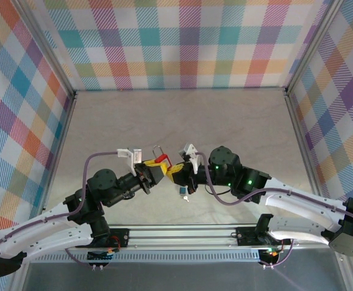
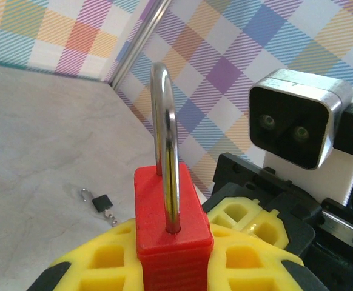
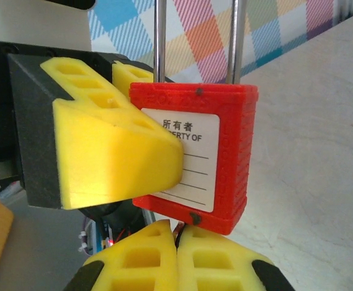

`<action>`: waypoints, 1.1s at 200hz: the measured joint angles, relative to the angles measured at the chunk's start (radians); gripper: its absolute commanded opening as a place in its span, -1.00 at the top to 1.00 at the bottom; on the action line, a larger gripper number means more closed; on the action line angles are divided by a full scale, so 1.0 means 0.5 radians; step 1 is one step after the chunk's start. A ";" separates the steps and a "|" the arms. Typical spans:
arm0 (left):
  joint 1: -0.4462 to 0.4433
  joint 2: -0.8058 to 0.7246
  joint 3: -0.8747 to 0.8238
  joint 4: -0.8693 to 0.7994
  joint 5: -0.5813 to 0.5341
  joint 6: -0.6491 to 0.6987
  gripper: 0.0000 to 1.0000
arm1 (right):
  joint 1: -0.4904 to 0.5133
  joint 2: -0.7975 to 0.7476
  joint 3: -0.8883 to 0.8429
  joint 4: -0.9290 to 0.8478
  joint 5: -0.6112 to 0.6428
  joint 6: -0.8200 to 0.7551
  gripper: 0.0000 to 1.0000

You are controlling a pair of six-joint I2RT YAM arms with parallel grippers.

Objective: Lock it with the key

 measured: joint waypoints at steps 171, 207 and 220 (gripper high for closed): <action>0.001 -0.066 -0.146 0.357 0.221 -0.101 1.00 | -0.289 -0.151 -0.204 0.289 -0.474 0.185 0.14; 0.005 0.101 -0.026 0.238 0.144 -0.040 1.00 | -0.257 -0.060 -0.173 0.163 -0.236 0.111 0.15; 0.006 0.155 0.007 0.176 0.108 -0.014 1.00 | -0.246 -0.063 -0.173 0.137 -0.165 0.093 0.13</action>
